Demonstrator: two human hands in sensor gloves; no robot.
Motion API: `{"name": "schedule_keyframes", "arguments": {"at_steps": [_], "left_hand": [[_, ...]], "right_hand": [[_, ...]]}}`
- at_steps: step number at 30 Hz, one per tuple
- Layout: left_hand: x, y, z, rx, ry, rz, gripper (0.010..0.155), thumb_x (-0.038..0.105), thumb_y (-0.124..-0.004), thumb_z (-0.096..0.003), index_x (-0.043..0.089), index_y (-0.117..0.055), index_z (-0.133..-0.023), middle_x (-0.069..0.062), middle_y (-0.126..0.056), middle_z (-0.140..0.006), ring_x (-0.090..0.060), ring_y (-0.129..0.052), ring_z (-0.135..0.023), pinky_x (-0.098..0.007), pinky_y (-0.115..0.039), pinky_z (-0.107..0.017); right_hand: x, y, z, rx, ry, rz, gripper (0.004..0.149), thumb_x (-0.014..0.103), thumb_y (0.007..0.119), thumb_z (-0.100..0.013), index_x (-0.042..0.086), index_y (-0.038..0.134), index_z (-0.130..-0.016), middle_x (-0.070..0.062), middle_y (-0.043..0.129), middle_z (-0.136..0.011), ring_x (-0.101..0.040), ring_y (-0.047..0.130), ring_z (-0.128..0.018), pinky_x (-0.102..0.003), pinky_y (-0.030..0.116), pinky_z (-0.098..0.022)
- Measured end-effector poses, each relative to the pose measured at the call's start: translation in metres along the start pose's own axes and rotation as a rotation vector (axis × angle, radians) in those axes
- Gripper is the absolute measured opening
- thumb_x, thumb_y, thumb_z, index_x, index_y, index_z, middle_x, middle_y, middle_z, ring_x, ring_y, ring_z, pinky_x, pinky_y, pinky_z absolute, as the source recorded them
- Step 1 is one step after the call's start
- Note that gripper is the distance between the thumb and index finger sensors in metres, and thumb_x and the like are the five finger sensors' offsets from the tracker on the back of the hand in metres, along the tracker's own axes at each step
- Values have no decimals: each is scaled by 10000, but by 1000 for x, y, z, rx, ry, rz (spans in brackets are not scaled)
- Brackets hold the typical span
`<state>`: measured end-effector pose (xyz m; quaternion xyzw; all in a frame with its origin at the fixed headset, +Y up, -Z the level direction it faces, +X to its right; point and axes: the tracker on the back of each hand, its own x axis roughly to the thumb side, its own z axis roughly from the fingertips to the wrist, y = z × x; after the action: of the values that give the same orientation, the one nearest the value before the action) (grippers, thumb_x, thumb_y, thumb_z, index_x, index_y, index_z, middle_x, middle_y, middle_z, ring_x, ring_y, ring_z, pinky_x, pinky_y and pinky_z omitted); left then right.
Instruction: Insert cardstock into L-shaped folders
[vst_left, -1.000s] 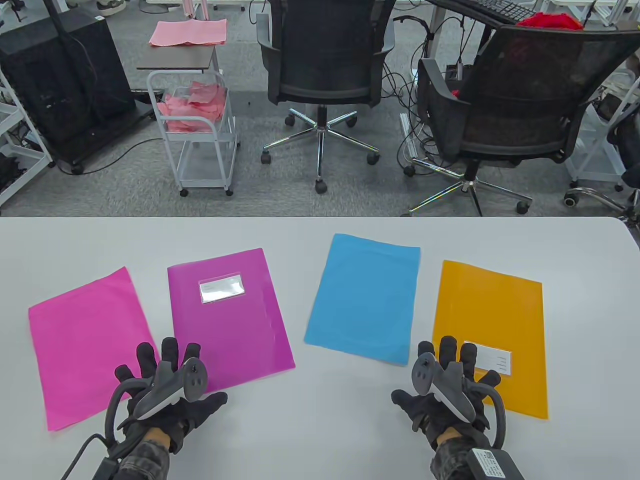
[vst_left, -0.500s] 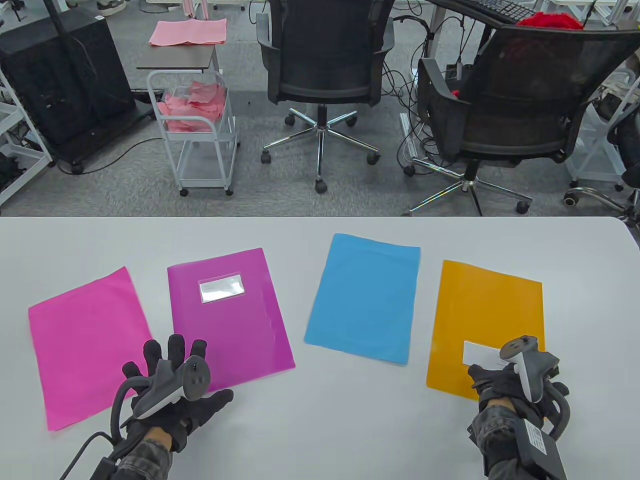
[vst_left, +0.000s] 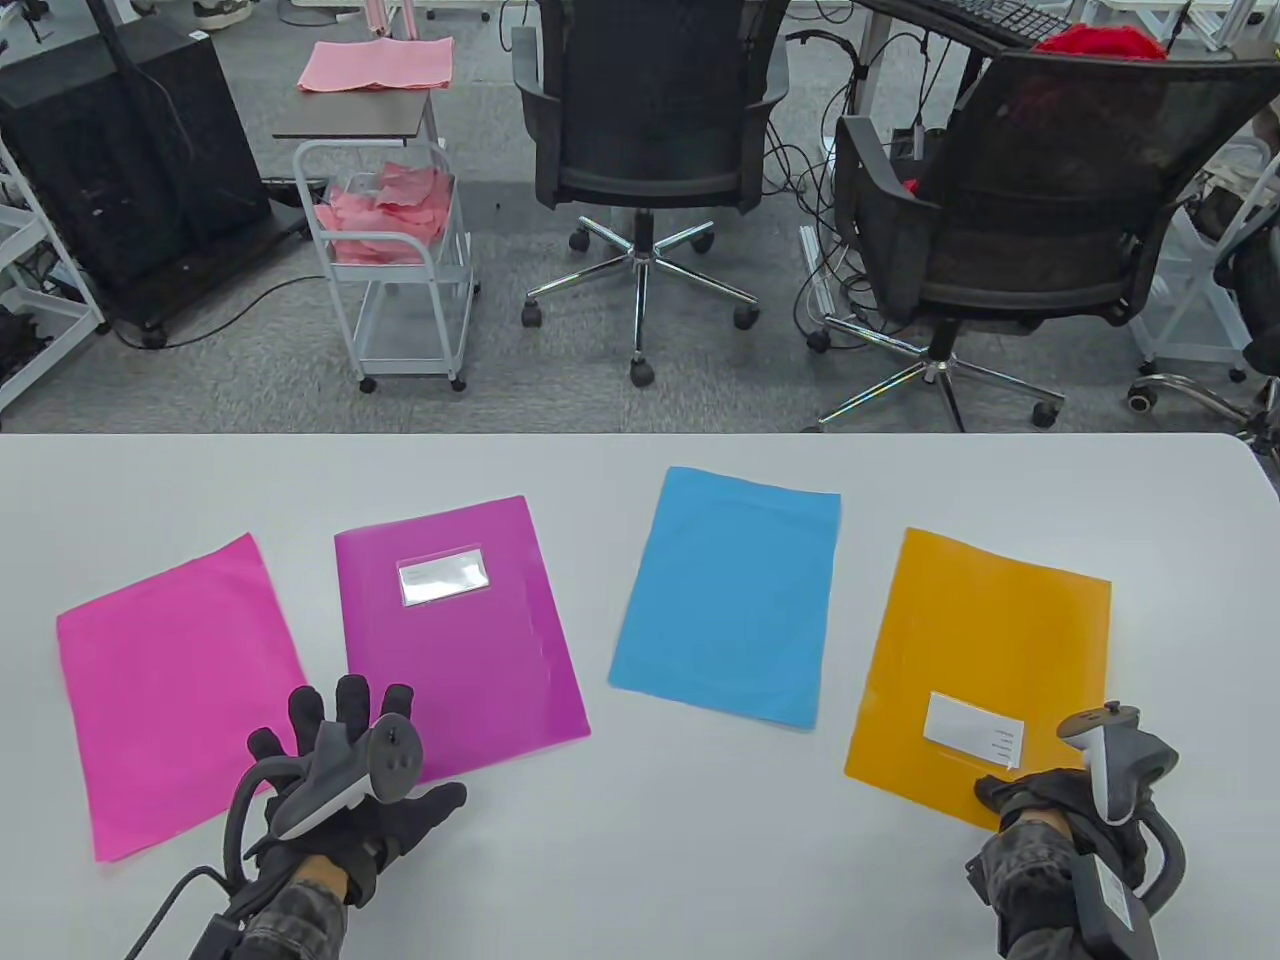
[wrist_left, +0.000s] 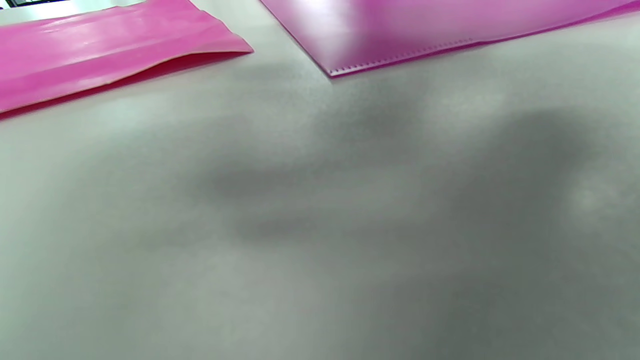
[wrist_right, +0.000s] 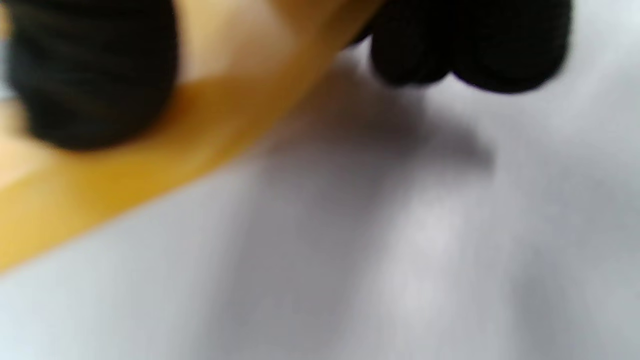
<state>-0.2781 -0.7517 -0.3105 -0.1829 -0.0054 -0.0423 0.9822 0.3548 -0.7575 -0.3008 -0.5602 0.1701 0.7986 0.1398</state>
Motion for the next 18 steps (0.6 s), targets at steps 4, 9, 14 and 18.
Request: {"name": "schedule_keyframes", "arguments": {"at_steps": [4, 9, 14, 18], "left_hand": [[3, 0, 0, 3, -10, 7, 1053, 941, -442, -383, 294, 52, -1050, -180, 49, -1126, -642, -74, -1003, -856, -205, -543], [17, 13, 7, 121, -108, 114, 1047, 928, -465, -382, 287, -2, -1068, -180, -13, -1143, -629, -133, -1022, -838, -229, -573], [49, 34, 19, 203, -266, 361, 1038, 897, -508, -392, 233, -136, -1097, -186, -204, -1168, -590, -352, -1057, -791, -347, -627], [88, 42, 18, 102, -357, 651, 1026, 847, -543, -421, 136, -218, -1085, -199, -417, -1137, -521, -617, -1018, -702, -507, -657]], "right_hand": [[-3, -31, 15, -24, -112, -395, 516, 372, 797, -360, 142, 609, -781, -52, 903, -417, -212, 916, -197, -332, 866, -67], [14, -72, 60, 79, -404, -848, 484, 356, 742, -405, 142, 555, -796, -81, 897, -465, -191, 929, -177, -301, 878, -42], [38, -54, 117, 208, -679, -965, 498, 375, 708, -417, 118, 500, -790, -51, 895, -550, -128, 952, -153, -249, 903, -23], [61, -6, 161, 431, -884, -1041, 494, 365, 707, -416, 102, 491, -775, -58, 888, -612, -134, 977, -174, -247, 923, -39]]}}
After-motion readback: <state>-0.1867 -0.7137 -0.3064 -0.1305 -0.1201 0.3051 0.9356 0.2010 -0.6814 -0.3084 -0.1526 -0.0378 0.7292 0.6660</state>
